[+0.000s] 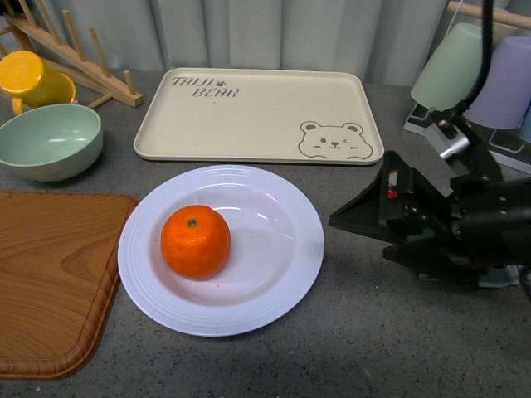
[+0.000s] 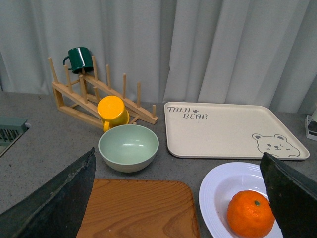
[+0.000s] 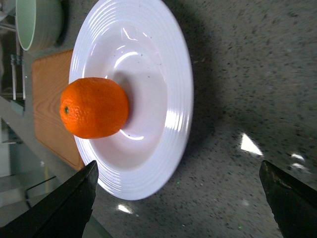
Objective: Place orange and plate with both arms
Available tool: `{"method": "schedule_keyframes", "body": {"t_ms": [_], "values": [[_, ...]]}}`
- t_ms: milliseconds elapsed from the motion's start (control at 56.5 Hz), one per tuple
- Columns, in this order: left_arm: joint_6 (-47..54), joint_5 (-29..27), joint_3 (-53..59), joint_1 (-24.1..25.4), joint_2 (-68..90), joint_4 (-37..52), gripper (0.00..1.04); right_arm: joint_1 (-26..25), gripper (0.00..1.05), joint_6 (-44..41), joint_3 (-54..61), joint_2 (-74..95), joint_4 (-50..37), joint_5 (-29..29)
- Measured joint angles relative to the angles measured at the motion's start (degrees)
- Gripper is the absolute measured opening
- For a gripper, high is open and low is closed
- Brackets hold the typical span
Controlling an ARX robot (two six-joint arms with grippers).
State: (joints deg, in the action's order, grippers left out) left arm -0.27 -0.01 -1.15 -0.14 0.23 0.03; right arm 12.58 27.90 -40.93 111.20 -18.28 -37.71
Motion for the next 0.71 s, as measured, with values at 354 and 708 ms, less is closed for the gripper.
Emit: {"method": "schedule_keyframes", "body": {"t_ms": [354,708], "values": [[0.00,0.00,0.00,0.00,0.00,0.00,0.98,4.28,0.95,10.51,-7.52,10.67,-2.91,-4.31],[0.00,0.00,0.00,0.00,0.00,0.00,0.98,7.50,0.95,18.88,-11.82,15.91,-7.96,-5.75]]}}
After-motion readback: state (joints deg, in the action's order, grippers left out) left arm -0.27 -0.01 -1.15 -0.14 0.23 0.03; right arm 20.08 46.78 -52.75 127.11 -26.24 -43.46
